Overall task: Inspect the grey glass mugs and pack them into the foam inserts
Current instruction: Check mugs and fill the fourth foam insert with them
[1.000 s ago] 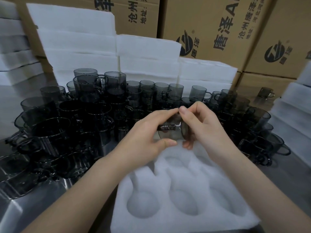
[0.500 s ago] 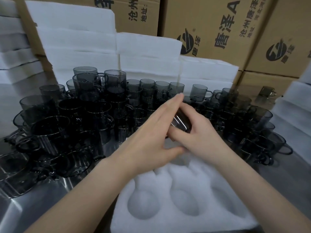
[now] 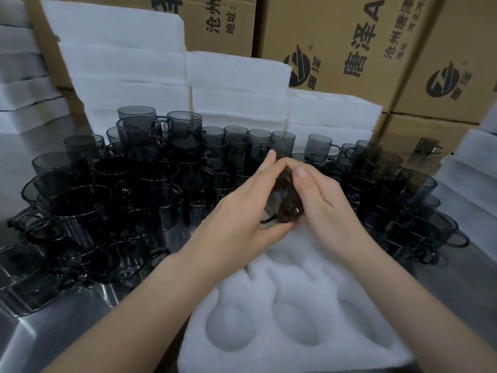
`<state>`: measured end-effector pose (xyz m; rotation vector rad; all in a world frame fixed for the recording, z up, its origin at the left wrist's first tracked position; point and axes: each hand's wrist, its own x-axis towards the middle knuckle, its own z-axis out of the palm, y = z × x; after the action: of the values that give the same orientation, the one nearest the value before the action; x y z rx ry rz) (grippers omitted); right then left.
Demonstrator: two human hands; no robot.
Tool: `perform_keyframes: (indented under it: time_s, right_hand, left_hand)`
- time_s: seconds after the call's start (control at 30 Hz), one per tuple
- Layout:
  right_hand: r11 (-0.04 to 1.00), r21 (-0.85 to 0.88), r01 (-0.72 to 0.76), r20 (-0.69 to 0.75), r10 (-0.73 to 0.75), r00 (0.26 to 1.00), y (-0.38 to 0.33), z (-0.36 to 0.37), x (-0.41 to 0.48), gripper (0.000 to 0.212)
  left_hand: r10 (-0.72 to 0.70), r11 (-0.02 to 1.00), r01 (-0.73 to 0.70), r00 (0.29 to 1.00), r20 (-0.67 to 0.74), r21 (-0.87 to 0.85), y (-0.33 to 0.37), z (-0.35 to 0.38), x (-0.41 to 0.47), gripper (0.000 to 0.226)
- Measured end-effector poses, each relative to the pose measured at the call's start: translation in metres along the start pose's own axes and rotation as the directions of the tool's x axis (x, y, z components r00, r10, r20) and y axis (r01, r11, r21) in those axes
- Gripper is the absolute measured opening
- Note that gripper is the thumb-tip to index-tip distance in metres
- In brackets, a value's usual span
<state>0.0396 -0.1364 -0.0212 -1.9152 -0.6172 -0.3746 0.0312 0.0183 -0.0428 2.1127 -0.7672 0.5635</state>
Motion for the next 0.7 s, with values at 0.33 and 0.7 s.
perform_keyframes:
  time_s: [0.33, 0.7]
  right_hand:
    - [0.88, 0.417, -0.229, 0.018, 0.244, 0.97, 0.002, -0.004, 0.004, 0.032]
    - [0.696, 0.597, -0.4, 0.352, 0.221, 0.91, 0.006, -0.007, 0.007, 0.056]
  left_hand:
    - [0.131, 0.991, -0.131, 0.991, 0.016, 0.035, 0.007, -0.005, 0.0, 0.08]
    - [0.038, 0.996, -0.031, 0.995, -0.095, 0.079, 0.01, -0.009, 0.003, 0.084]
